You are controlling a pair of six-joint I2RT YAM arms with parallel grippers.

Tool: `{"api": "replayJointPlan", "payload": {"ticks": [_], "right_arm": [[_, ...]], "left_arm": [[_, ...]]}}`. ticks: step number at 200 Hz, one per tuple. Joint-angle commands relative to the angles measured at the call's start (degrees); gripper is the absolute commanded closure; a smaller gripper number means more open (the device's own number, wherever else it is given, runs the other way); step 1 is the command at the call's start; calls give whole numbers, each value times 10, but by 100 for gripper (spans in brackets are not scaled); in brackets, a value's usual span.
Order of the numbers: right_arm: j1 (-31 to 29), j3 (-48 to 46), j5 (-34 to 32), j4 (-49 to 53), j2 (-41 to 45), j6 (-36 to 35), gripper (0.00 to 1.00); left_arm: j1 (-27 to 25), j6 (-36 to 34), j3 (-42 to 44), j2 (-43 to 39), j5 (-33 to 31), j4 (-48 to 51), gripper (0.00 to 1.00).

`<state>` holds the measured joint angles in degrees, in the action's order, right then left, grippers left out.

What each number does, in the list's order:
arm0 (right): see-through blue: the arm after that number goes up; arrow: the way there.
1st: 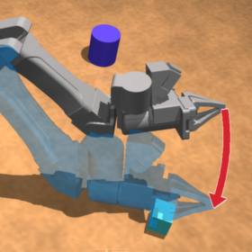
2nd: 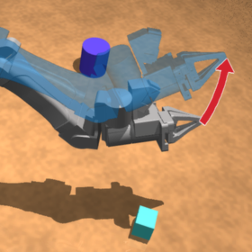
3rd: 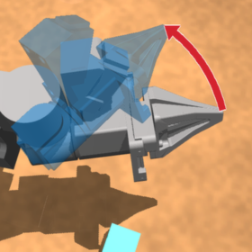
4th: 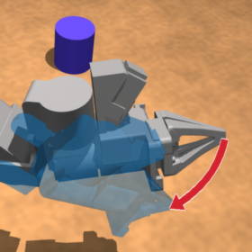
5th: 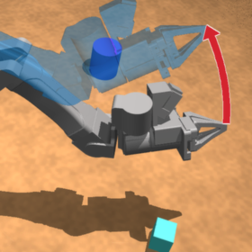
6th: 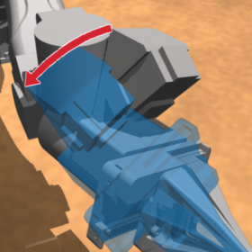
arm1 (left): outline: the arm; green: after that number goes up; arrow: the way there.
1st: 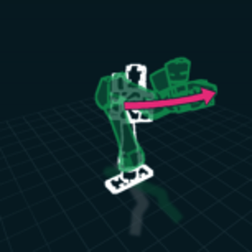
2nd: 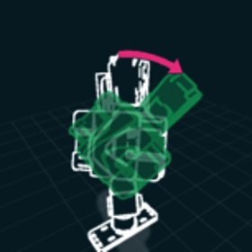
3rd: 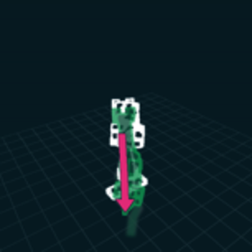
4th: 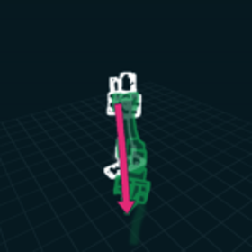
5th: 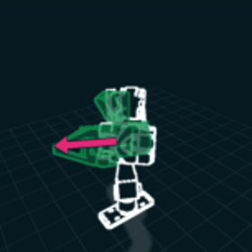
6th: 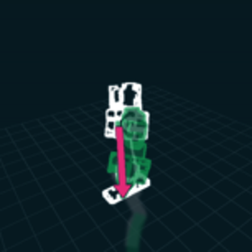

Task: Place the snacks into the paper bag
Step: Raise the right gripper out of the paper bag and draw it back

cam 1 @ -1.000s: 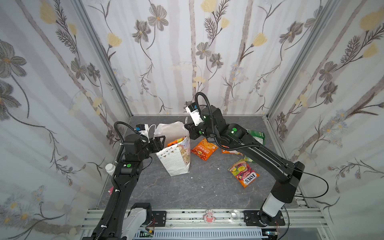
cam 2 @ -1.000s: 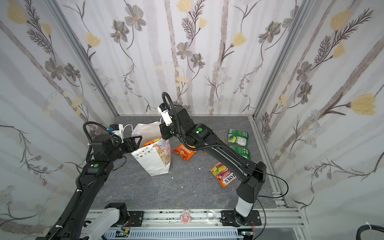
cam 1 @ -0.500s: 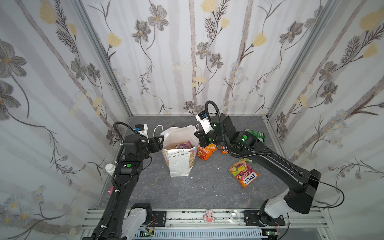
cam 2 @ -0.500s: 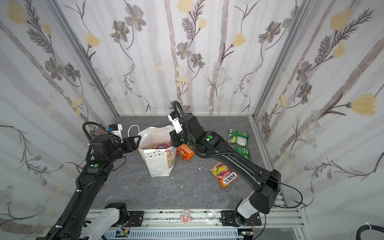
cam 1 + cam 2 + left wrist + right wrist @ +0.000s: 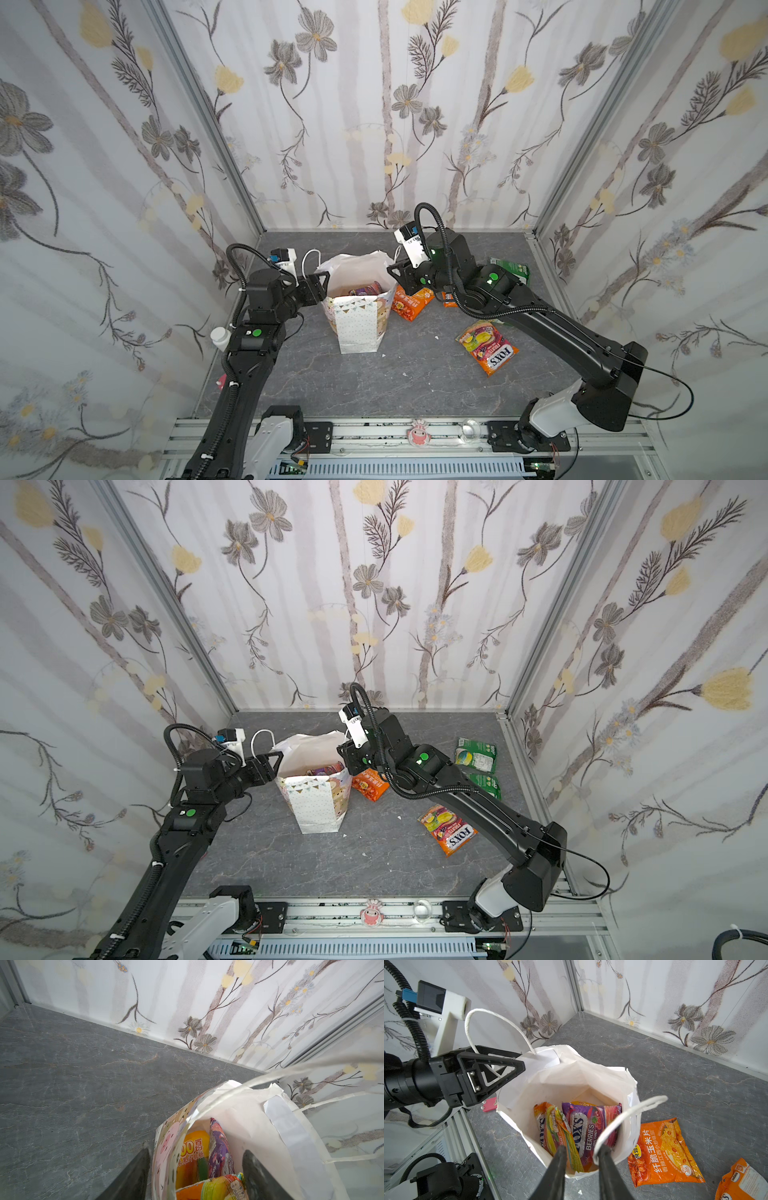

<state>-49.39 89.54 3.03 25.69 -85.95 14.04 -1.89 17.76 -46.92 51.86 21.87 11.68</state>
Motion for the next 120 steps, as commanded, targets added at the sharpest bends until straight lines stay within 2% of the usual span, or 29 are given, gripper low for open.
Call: {"api": "replayJointPlan", "payload": {"ticks": [1,64,91,120], "right_arm": [[0,-12,1,-20,18,2,59],[1,-138,-37,-30,148,40,47],[1,-214,-86,-7,211,72,46],[-2,-264,-150,65,250,119,47]], "left_arm": [[1,-3,1,-1,6,-18,30],[0,-20,-4,-12,-25,38,27],[-1,-17,15,-23,-19,45,27],[0,-15,24,-29,-23,41,27]]}}
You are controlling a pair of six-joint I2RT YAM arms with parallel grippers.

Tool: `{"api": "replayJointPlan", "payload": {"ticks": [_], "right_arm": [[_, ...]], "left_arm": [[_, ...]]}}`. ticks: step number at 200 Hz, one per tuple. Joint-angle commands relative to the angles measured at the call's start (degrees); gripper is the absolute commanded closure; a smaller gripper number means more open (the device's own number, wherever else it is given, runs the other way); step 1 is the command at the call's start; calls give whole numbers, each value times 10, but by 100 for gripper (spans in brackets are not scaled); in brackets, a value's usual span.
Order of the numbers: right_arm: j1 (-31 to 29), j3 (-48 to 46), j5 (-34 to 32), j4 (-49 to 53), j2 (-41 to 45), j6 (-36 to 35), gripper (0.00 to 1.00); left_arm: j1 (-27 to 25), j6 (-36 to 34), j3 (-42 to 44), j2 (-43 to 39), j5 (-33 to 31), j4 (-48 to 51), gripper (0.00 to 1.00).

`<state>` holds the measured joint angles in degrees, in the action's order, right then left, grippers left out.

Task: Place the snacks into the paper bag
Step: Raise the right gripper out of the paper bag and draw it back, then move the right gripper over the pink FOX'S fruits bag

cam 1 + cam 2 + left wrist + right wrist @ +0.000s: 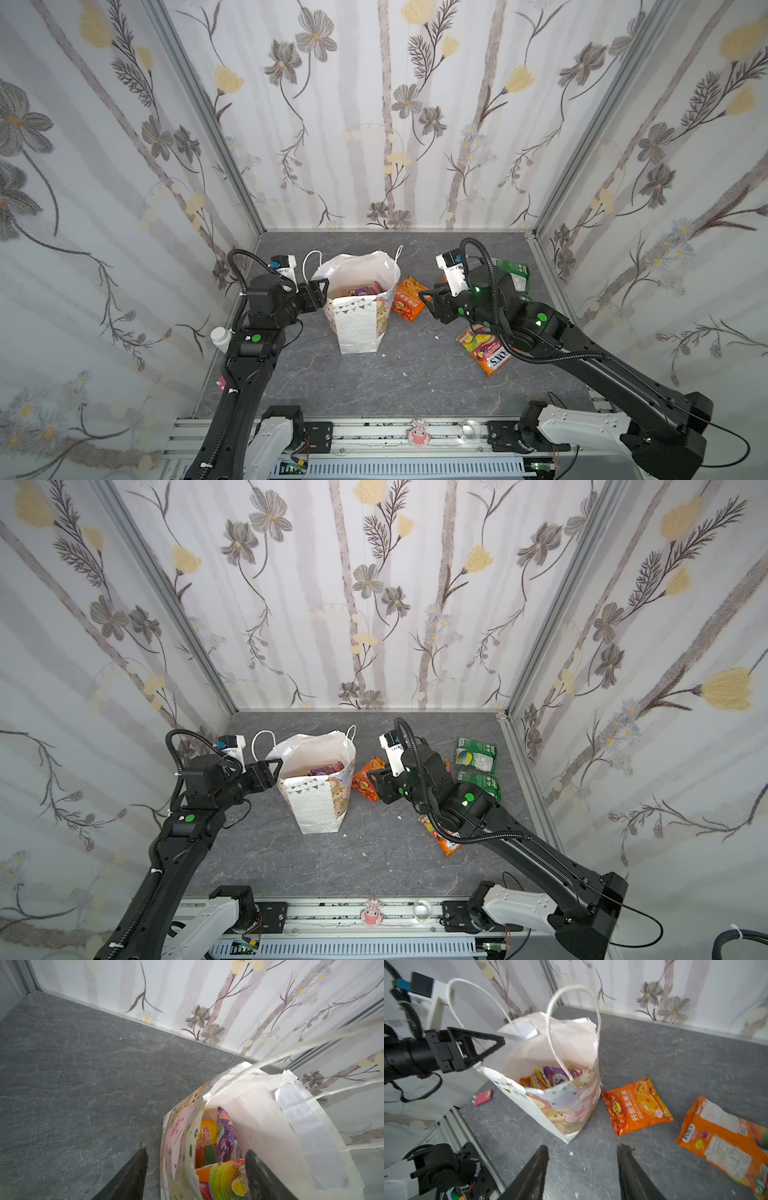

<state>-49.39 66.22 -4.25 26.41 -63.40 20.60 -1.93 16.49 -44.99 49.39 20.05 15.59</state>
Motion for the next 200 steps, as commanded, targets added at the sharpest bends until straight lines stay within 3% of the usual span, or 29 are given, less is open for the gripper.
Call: {"api": "replayJointPlan", "payload": {"ticks": [1,22,67,134,200], "right_arm": [[-3,-32,-81,61,26,55,47],[-3,-62,-141,118,32,79,47],[-4,-88,-184,187,3,138,45],[12,-196,-206,121,-45,168,35],[67,-255,-160,38,-76,147,34]], "left_arm": [[0,-2,5,-4,-5,2,27],[0,-2,5,-2,-4,-3,27],[0,-2,5,-3,-15,-5,28],[0,-6,3,6,-20,-4,28],[0,-5,4,4,-18,-7,28]]}}
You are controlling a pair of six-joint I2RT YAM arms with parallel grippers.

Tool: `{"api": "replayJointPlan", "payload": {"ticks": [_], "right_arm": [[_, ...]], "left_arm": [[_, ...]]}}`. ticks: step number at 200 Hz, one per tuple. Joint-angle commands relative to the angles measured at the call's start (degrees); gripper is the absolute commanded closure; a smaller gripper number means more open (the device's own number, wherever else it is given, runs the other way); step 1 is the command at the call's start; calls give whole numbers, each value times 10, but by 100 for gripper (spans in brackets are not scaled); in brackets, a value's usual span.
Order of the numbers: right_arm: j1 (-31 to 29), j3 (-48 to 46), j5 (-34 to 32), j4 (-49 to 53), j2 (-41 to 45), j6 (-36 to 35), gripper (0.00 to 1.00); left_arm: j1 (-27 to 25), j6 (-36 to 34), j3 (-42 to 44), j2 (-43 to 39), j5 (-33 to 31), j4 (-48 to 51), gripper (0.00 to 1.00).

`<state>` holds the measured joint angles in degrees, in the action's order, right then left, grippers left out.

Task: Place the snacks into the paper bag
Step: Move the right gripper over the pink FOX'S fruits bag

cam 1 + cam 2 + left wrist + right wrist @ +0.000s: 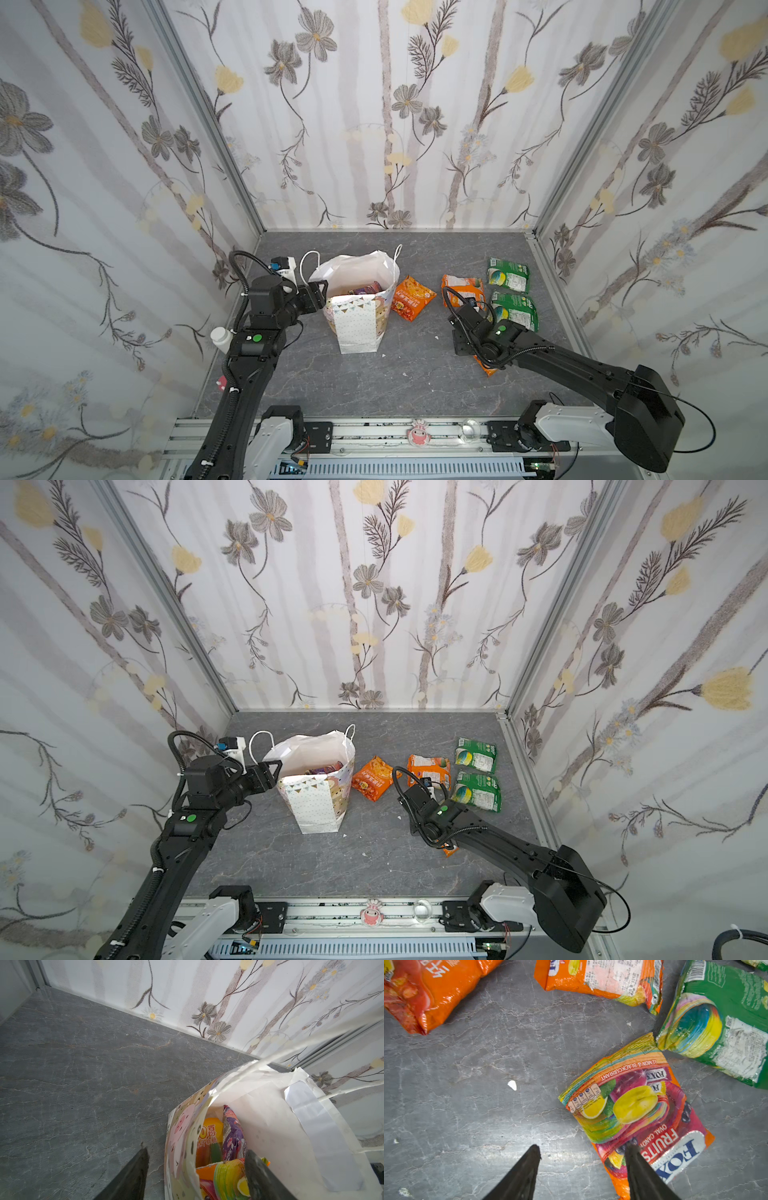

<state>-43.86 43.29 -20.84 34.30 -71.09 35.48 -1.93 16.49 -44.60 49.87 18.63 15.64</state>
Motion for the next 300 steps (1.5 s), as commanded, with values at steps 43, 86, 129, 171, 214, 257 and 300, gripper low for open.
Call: {"api": "replayJointPlan", "payload": {"ticks": [43,86,129,171,214,257,300], "right_arm": [[83,-94,50,-98,22,-10,33],[119,-143,102,-155,61,-2,31],[130,-167,153,-194,48,-4,32],[115,-176,239,-260,22,5,37],[64,-155,284,-318,20,27,37],[58,-127,236,-294,91,32,38],[112,-205,177,-254,211,76,40]], "left_arm": [[0,-8,-1,-4,-8,-6,28],[0,-8,-1,-4,-8,-6,28],[0,-8,-1,-3,-7,-6,28],[0,-9,-1,-4,-8,-5,28],[0,-8,-1,-5,-6,-6,28],[1,-8,-1,-7,-7,-6,28],[0,-9,-1,-10,-7,-7,28]]}}
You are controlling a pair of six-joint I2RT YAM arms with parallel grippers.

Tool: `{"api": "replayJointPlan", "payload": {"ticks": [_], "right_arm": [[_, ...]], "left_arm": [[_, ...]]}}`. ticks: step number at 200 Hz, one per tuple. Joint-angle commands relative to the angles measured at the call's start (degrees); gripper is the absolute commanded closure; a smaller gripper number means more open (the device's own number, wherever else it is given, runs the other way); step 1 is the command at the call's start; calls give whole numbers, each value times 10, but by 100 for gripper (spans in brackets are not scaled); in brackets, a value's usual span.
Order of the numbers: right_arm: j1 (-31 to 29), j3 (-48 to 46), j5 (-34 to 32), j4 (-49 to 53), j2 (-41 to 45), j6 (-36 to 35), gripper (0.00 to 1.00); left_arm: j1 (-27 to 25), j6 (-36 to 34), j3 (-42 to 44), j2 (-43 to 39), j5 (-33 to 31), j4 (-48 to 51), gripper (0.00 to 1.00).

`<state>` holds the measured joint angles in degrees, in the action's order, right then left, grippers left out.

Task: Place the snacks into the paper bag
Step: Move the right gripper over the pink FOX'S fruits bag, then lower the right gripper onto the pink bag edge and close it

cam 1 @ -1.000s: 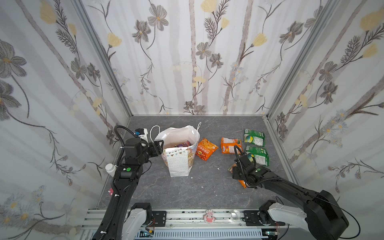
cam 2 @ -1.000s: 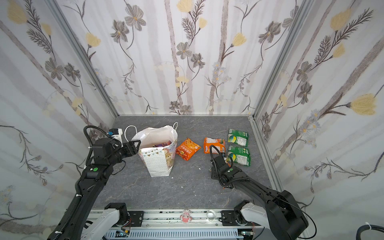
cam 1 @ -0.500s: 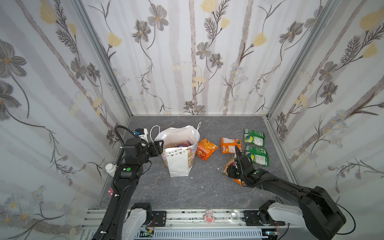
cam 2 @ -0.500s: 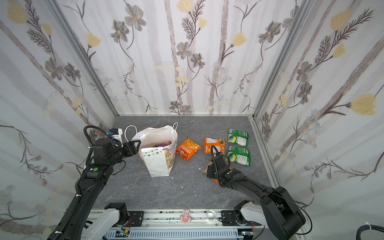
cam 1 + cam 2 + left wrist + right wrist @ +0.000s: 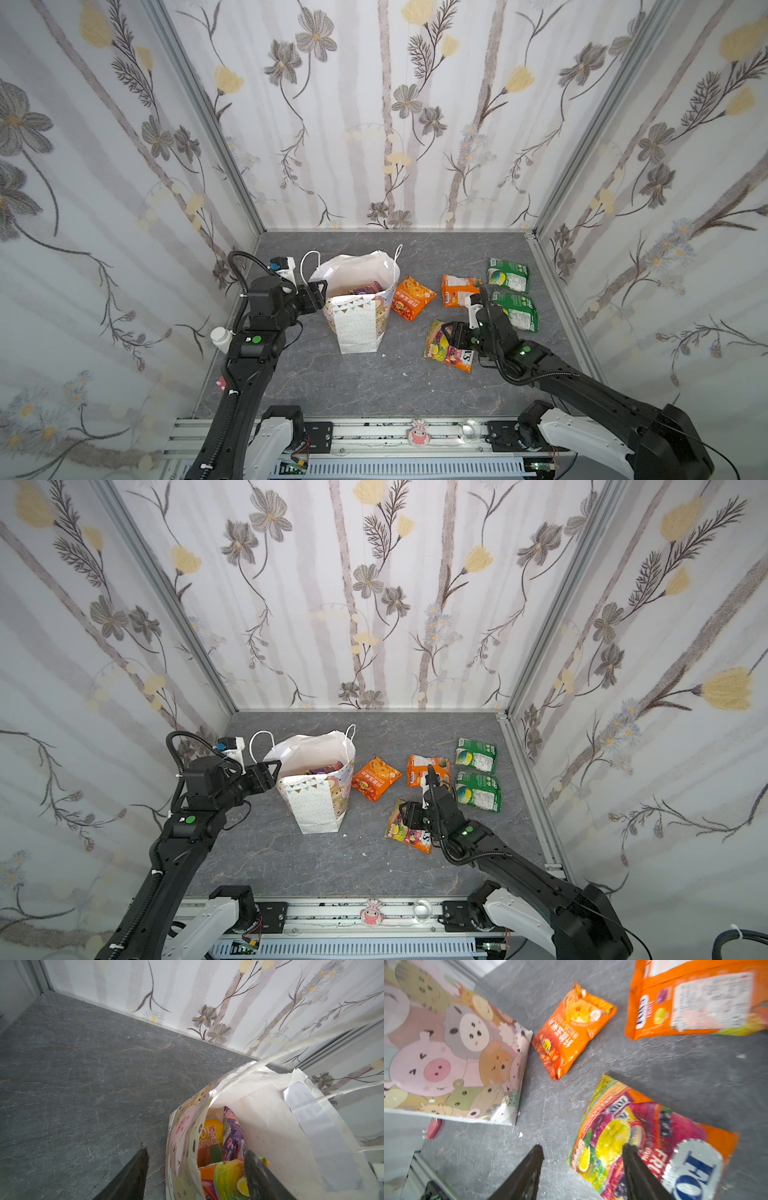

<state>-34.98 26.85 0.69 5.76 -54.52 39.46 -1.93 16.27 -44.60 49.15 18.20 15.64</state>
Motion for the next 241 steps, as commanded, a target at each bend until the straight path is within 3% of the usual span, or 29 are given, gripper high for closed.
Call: {"api": "replayJointPlan", "payload": {"ticks": [1,42,123,188,241], "right_arm": [[25,-43,-38,32,48,37,40],[62,-116,-22,22,118,68,40],[84,-156,23,-60,62,69,43],[99,-170,36,-92,44,70,51],[103,-171,51,-114,2,67,66]], "left_arm": [[0,-6,-2,-2,-3,-7,28],[0,-6,-1,-3,0,-8,28],[0,-6,0,-3,3,-8,28],[1,-6,-1,-3,3,-10,28],[0,-6,-1,-1,3,-10,28]]}}
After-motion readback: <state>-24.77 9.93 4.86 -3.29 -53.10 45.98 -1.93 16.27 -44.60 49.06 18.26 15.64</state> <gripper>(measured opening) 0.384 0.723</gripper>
